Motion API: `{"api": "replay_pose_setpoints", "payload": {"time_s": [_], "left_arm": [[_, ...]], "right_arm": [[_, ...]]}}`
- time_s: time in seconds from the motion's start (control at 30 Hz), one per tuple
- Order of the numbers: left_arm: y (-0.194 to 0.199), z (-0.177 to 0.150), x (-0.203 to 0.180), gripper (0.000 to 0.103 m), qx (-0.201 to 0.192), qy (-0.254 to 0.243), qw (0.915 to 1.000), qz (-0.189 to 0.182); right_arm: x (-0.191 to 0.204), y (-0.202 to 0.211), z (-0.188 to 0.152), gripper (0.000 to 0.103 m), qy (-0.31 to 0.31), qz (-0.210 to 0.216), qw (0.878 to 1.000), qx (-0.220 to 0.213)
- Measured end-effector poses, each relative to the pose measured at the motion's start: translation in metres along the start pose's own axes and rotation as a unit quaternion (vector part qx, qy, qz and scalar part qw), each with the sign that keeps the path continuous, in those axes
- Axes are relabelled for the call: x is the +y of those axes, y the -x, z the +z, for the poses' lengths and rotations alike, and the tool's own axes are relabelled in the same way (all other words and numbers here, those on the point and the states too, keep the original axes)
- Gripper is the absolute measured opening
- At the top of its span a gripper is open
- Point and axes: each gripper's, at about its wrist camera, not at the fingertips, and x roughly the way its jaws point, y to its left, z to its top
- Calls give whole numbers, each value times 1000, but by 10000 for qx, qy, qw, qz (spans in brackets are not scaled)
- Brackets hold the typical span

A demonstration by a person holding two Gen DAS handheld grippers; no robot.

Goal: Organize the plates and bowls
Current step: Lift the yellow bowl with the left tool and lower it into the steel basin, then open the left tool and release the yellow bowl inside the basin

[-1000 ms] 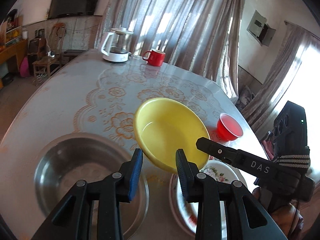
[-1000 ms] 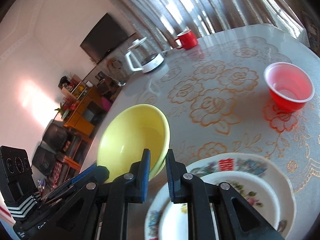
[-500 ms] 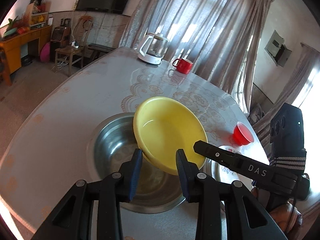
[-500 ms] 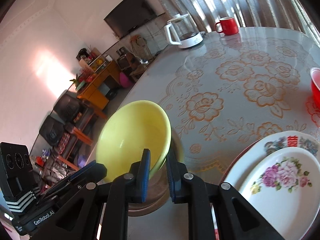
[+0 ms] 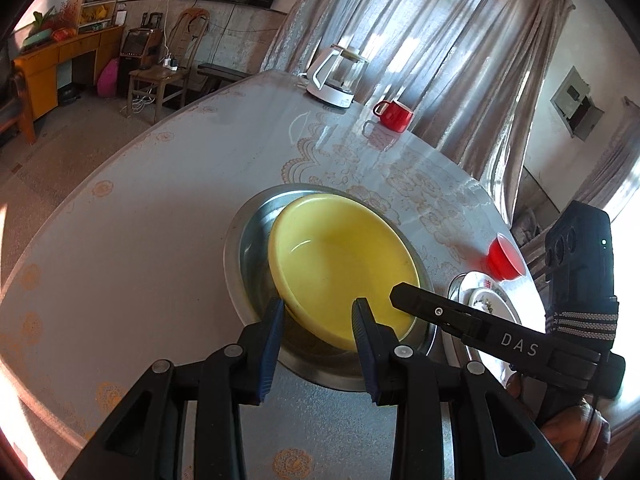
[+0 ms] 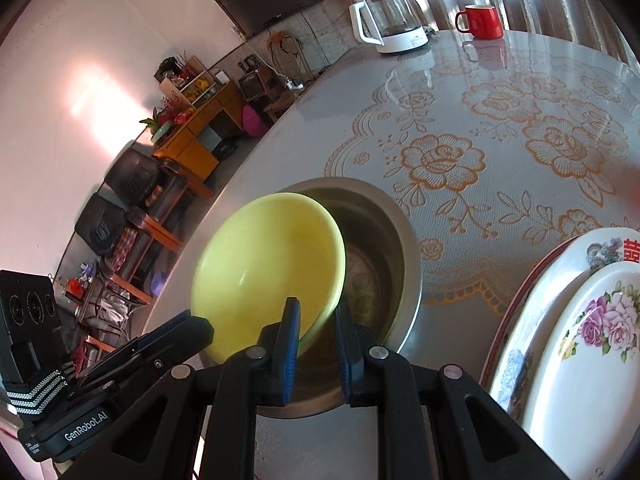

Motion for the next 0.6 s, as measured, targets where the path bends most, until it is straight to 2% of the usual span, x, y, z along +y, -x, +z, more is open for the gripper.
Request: {"api": "replay_pose_setpoints", "payload": {"time_s": [0.3, 0.6], "left_arm": [[-7, 1, -3, 37, -1, -74, 9999, 81], [-12, 0, -6, 39, 44, -114, 9999, -32]], "right_arm": [[4, -3, -2, 18, 149, -287, 9995, -52], [7, -5, -2, 17, 342, -517, 9980, -142]]}}
